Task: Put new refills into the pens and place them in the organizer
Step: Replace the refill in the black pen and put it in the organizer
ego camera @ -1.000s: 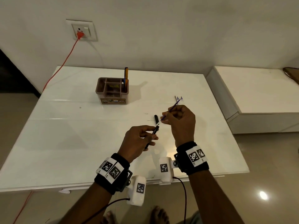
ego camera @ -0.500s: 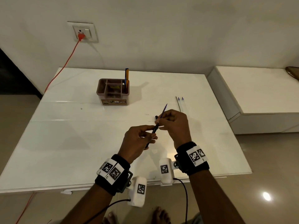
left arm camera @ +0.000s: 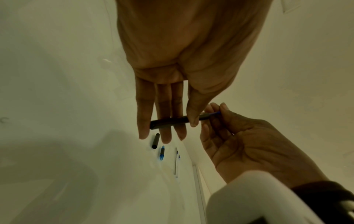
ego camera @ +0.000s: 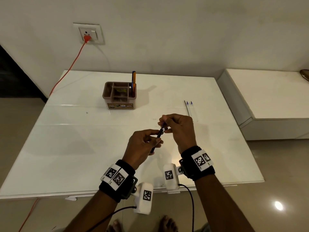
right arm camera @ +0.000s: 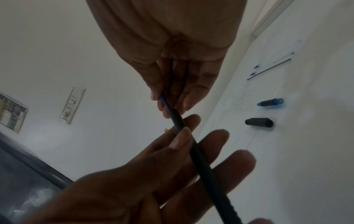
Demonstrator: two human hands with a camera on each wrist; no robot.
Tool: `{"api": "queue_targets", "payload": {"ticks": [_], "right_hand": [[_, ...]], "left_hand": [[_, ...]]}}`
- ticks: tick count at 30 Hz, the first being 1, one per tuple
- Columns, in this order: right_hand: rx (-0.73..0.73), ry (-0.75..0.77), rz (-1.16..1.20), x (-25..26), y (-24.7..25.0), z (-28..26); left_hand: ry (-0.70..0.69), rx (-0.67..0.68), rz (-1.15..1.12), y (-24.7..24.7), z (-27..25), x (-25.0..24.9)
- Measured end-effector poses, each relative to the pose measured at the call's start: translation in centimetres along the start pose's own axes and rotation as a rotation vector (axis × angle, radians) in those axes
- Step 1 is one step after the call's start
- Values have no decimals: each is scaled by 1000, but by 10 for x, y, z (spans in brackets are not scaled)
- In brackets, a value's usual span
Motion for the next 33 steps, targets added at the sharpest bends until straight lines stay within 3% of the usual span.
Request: {"api": "queue_targets", "payload": {"ticks": [3,6,9,13,15,21,23,25,26,29,33], "right_hand": [[22,-83,59,3,5,4],[-83,-209,64,-8,27,28],[-147,-312,-256,-39,40,72],[-137,-358,-955,-56,35,104],[-143,-332,-1067,-54,33,111],[-118,-332,-878,-43,35,108],[-89,-253,-548,-27,35,89],[-146,-223,-59,-14,43,56],[-156,-186,56,-7,44,39],[-122,-98,173,-2,38,1],[-127,-62,255,-4,29,-3]], "left_hand": [[-4,-7,9,3,2,0],[-7,-32,13,7,5,2],[-19,-33,29,11,5,1],[-35,-38,35,17,6,-1],[-32,-46,30,18,7,-1],[-31,-30,19,19,6,-1],[-26,-32,30,20,6,-1],[-6,-22,51,20,5,2],[-2,-11,64,19,5,3],[10,27,131,16,2,5],[24,39,168,19,-1,8]]}}
Point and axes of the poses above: each hand's wrist, its own z-axis towards the middle knuckle, its own y-axis out of the back of the hand, x = y × z, the point moved 6 cm from there along z, towards the middle knuckle, and after that the axes turned 8 degrees about -y, right-handed, at the moved point
